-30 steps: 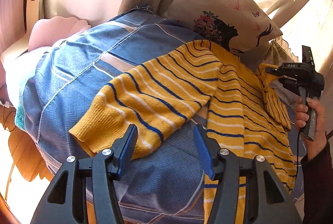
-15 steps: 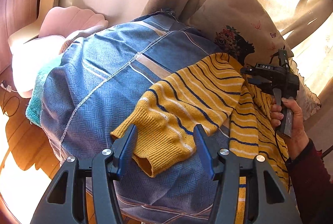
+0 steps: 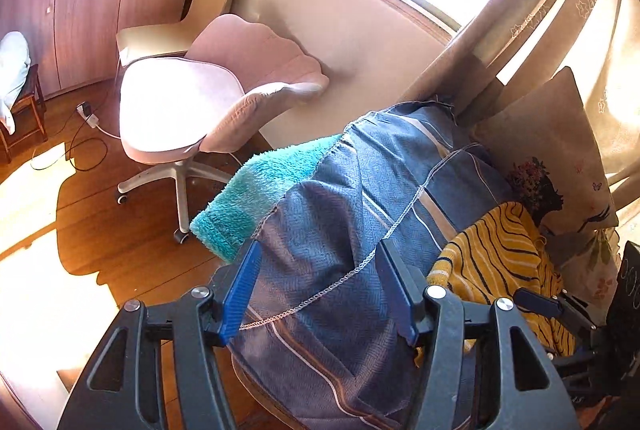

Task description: Fold small clothes

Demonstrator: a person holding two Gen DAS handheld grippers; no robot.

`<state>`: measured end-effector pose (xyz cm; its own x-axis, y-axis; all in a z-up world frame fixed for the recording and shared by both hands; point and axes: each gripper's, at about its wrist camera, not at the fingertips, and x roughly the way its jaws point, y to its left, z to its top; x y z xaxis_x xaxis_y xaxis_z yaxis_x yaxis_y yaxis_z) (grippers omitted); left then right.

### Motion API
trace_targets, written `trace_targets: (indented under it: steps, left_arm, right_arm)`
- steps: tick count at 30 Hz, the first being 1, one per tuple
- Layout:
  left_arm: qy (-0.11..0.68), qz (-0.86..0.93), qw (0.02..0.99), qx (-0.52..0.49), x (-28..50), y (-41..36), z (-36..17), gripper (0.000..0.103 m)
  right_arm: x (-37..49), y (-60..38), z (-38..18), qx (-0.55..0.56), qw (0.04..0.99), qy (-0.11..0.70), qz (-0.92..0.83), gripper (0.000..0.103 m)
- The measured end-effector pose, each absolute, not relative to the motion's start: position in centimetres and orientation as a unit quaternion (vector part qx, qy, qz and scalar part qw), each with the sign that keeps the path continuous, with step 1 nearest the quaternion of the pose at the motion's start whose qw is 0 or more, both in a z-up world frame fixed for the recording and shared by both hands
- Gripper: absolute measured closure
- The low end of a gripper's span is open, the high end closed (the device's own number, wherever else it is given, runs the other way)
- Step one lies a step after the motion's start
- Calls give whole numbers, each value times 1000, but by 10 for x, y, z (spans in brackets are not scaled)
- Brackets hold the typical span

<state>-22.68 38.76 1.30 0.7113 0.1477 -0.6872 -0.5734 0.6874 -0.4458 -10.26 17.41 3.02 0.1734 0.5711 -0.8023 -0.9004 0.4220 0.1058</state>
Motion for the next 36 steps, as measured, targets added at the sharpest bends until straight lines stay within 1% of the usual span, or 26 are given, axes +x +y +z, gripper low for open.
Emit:
trace_targets:
  steps: [4,6,8,9,10,11,12,14,18,21,24,28,32,35,36]
  left_arm:
    - [321,209,860,-337,-228,388,12,44]
    - [323,205,859,-341,-227,386,10,44]
    - [327,197,858,-343,-225,384,8,44]
    - [328,194,858,-343,-224,382,8,44]
    - [329,190,859,-342,-224,380,8,44]
    - [330,188,860,-340,-223,378,9,44]
    - [331,185,861,-339,-222,376,9,44]
    - [333,178,863,-335,-219,371,12,44]
    - [335,165,870,-323,-214,359,20,44]
    - [336,152,876,-312,-209,347,27,44]
    - [340,139,881,-299,-201,334,32,42]
    - [354,120,884,-281,-186,315,34,42]
    - [369,95,886,-266,-167,292,35,42]
    - [378,71,889,-250,-152,268,38,42]
    - [379,65,891,-240,-147,259,40,42]
  right_arm:
    - [-154,204,14,-293,719,356,520,28]
    - [-166,216,2,-315,711,349,523,28]
    - [-169,224,-11,-327,710,349,517,30]
    - [-168,227,-16,-335,713,350,507,48]
    - [-166,230,-22,-341,714,357,496,64]
    - [-162,230,-21,-328,712,368,500,69]
    - [-156,231,-17,-314,721,370,495,88]
    - [-145,227,1,-293,740,369,480,89]
    - [-95,190,61,-190,801,354,444,90]
    - [-47,124,105,-93,849,348,387,89]
    - [0,30,127,4,885,355,302,89]
    - [39,-102,119,96,908,369,170,89]
    - [48,-216,84,130,912,387,33,89]
    - [50,-271,42,149,887,437,-21,84]
    - [47,-282,31,159,878,451,-30,81]
